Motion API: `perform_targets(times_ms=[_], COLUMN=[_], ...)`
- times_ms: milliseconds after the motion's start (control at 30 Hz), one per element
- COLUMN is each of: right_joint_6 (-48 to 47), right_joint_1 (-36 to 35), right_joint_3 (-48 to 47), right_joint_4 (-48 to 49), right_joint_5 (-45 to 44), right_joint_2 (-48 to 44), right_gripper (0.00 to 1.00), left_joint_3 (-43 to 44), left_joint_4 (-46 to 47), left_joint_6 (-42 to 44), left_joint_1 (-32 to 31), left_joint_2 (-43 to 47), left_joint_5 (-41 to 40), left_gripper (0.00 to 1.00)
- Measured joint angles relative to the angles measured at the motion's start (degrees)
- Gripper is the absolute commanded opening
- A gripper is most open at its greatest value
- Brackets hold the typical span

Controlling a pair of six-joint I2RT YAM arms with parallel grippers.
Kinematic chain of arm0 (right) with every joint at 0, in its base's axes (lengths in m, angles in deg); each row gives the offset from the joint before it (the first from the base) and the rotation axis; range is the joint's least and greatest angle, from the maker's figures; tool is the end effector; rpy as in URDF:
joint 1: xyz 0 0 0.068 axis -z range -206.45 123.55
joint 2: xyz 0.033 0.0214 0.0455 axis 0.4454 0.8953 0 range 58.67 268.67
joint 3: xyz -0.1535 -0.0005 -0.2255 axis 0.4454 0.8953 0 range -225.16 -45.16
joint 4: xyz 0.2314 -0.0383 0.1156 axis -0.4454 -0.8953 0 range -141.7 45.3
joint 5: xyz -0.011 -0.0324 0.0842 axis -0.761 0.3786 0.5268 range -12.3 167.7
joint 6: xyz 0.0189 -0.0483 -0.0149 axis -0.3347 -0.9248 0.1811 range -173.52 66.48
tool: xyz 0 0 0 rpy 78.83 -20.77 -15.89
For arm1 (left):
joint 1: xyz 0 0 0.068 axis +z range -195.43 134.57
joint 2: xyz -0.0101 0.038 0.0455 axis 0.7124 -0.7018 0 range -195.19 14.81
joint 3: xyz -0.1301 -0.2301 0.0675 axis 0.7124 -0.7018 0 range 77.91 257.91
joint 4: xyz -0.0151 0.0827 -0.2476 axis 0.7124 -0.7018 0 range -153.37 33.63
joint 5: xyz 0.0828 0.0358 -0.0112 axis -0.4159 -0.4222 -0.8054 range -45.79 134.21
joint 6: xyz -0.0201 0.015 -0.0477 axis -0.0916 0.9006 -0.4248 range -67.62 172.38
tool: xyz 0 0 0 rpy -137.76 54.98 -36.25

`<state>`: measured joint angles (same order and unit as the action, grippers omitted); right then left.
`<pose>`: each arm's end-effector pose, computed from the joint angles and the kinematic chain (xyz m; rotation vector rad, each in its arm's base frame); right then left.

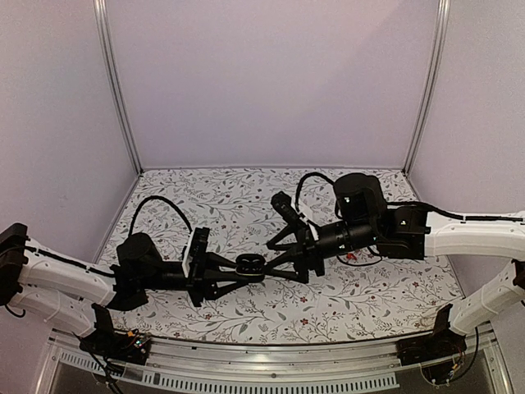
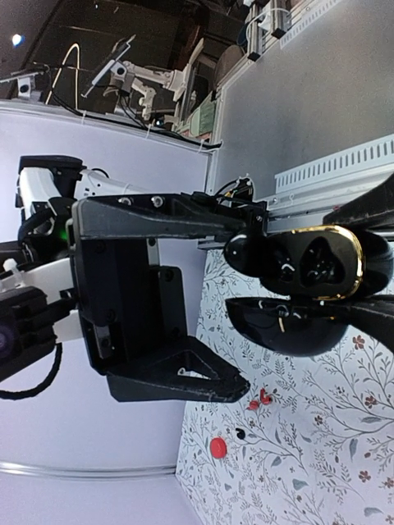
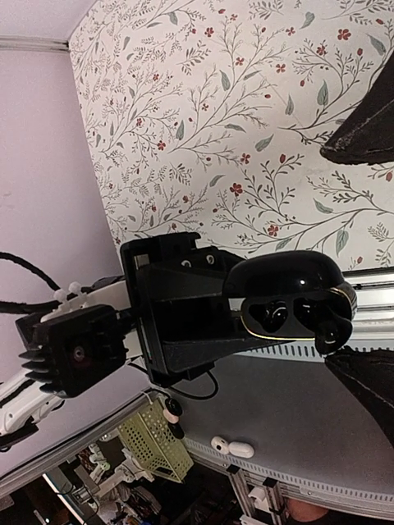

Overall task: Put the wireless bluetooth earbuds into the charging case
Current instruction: Adjust the right earbud in the right side groove of the charging case.

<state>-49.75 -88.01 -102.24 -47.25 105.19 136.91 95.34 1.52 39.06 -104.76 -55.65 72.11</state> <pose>0.1347 0.2830 0.2969 -1.3191 1.6903 1.1822 0.1041 -0.2081 0.2117 1.0251 1.3055 -1.3540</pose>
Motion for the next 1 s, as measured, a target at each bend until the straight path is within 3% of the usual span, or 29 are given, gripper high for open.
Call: perform_targets(times_ms=[1000], right_joint_6=[1.4], right_joint_1=[-0.96], right_joint_3=[-1.84], right_joint_4=[0.09], right_joint_5=[-3.69], right_joint_2=[2.29], right_gripper=[0.67], left_joint_3=[0.63], left_joint_4=[-0.11], left_joint_6=[-0.24], left_joint_1=[0.37], left_joint_2=[-1.31], left_joint_5=[-0.13], left_gripper=[0.0])
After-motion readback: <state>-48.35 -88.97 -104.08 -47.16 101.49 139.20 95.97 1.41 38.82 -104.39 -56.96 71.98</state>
